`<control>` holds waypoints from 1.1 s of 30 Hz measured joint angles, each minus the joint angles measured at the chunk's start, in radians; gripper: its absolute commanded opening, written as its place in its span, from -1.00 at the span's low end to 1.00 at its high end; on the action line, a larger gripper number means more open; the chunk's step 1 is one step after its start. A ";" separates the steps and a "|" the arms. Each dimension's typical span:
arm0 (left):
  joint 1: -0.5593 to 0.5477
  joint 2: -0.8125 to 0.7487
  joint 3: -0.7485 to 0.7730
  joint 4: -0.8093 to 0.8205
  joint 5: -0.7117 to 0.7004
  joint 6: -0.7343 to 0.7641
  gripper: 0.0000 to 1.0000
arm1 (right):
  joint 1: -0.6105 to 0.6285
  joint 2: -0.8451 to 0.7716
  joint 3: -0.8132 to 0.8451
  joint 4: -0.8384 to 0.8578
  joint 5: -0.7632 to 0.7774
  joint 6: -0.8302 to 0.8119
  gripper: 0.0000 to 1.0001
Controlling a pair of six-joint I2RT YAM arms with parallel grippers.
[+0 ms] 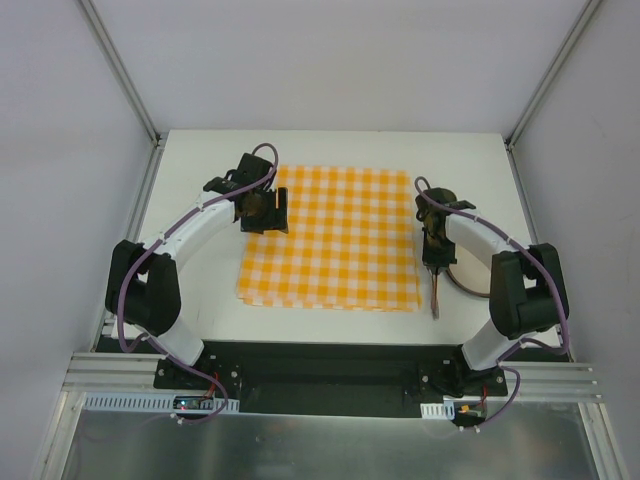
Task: Set the dinner table for one person
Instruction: Place the knife at the center of the board.
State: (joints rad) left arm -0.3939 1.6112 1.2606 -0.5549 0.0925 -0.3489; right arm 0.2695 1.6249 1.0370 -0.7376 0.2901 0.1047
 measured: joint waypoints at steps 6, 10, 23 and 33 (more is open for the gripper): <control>0.000 -0.002 0.000 0.000 0.000 0.000 0.31 | 0.001 0.015 -0.001 0.001 0.014 0.001 -0.99; 0.000 -0.002 -0.001 0.000 -0.001 0.000 0.32 | 0.001 0.042 -0.001 0.001 0.023 0.003 -0.79; 0.000 -0.002 -0.001 0.000 -0.001 0.000 0.32 | 0.002 0.057 0.001 -0.014 0.062 0.014 -0.17; 0.000 -0.022 -0.001 0.000 0.006 -0.001 0.32 | 0.001 -0.135 0.061 -0.079 0.134 0.028 0.00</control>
State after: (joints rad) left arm -0.3939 1.5890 1.2594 -0.5549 0.0990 -0.3496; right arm 0.2707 1.4902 1.0985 -0.8165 0.4236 0.1329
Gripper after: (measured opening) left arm 0.659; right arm 0.496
